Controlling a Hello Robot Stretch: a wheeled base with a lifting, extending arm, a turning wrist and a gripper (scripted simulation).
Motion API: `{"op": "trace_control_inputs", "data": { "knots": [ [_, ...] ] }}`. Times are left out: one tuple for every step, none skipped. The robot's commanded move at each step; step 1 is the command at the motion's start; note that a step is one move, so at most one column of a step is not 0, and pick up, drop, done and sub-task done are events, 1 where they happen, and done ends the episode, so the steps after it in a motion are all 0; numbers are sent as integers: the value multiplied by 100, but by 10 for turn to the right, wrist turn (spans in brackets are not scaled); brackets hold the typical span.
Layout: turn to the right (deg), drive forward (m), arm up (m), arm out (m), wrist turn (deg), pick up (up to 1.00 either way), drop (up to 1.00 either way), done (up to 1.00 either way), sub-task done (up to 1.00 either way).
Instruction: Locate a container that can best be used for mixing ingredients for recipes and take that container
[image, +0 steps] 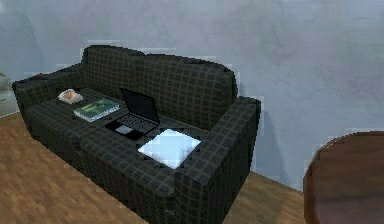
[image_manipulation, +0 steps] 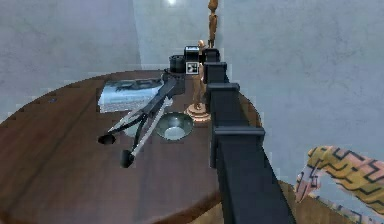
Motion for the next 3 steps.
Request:
{"op": "trace_control_inputs", "data": {
  "knots": [
    [0,0,0,0,450,0,0,0,0],
    [0,0,0,0,450,0,0,0,0],
    [0,0,0,0,240,0,0,0,0]
  ]
}}
